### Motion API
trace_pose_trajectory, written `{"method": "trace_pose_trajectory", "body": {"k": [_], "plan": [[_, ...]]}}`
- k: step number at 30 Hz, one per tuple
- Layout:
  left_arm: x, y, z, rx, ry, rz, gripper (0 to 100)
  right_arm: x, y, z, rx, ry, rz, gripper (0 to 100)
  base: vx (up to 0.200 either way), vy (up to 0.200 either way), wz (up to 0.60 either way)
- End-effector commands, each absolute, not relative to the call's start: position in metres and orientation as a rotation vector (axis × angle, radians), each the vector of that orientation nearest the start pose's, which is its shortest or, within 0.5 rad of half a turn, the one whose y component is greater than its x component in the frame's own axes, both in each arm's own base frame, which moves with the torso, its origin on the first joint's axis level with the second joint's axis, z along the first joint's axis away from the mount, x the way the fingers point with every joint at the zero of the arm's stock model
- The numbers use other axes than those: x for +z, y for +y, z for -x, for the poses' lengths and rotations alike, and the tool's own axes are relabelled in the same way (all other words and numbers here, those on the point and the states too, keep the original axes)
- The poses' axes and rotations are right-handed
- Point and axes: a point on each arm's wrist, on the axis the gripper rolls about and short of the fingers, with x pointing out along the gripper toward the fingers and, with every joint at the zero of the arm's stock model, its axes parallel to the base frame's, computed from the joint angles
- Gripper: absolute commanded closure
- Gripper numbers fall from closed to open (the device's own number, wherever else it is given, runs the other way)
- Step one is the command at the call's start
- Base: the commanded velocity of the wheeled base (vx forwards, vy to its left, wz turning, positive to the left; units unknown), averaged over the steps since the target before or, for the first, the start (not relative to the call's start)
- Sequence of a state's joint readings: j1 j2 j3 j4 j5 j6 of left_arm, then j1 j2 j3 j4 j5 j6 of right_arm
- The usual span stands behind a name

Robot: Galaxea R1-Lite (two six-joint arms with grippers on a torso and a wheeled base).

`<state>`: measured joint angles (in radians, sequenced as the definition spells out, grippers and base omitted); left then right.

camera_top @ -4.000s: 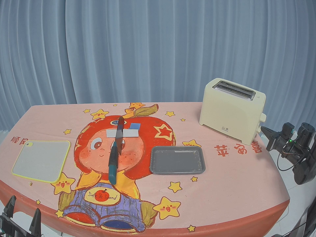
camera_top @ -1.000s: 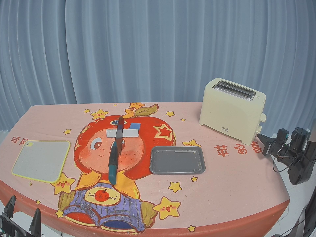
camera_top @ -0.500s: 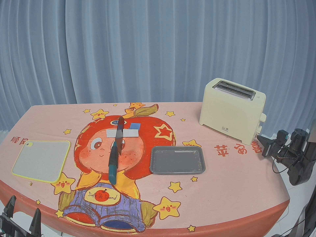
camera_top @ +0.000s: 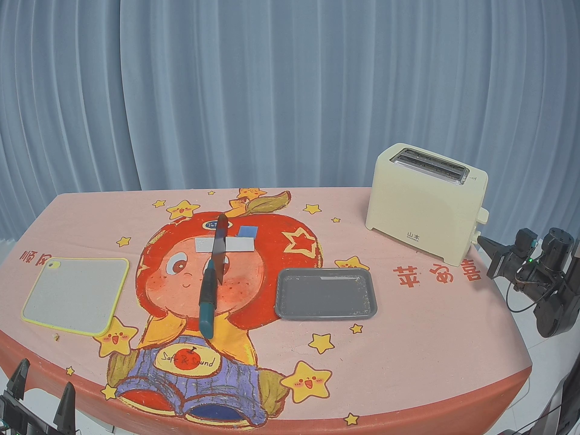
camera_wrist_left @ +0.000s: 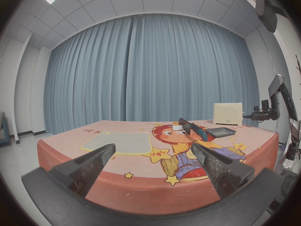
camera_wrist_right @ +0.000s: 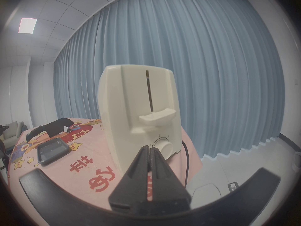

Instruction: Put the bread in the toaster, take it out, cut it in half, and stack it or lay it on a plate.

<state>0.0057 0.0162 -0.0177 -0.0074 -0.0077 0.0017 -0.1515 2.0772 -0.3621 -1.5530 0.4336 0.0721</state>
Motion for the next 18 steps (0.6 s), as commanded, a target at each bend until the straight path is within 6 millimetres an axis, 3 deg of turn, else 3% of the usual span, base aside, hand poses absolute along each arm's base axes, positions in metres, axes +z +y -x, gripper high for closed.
{"method": "trace_pose_trajectory", "body": {"k": [1, 18], "plan": [[0.076, 0.000, 0.023, -0.002, -0.008, -0.002, 0, 0.066, -0.037, -0.296, 0.269, 0.142, -0.111, 100, 0.000, 0.000, 0.00], [0.076, 0.000, 0.023, -0.002, -0.008, -0.002, 0, 0.053, -0.040, -0.300, 0.245, 0.179, -0.116, 100, 0.000, 0.000, 0.00]]}}
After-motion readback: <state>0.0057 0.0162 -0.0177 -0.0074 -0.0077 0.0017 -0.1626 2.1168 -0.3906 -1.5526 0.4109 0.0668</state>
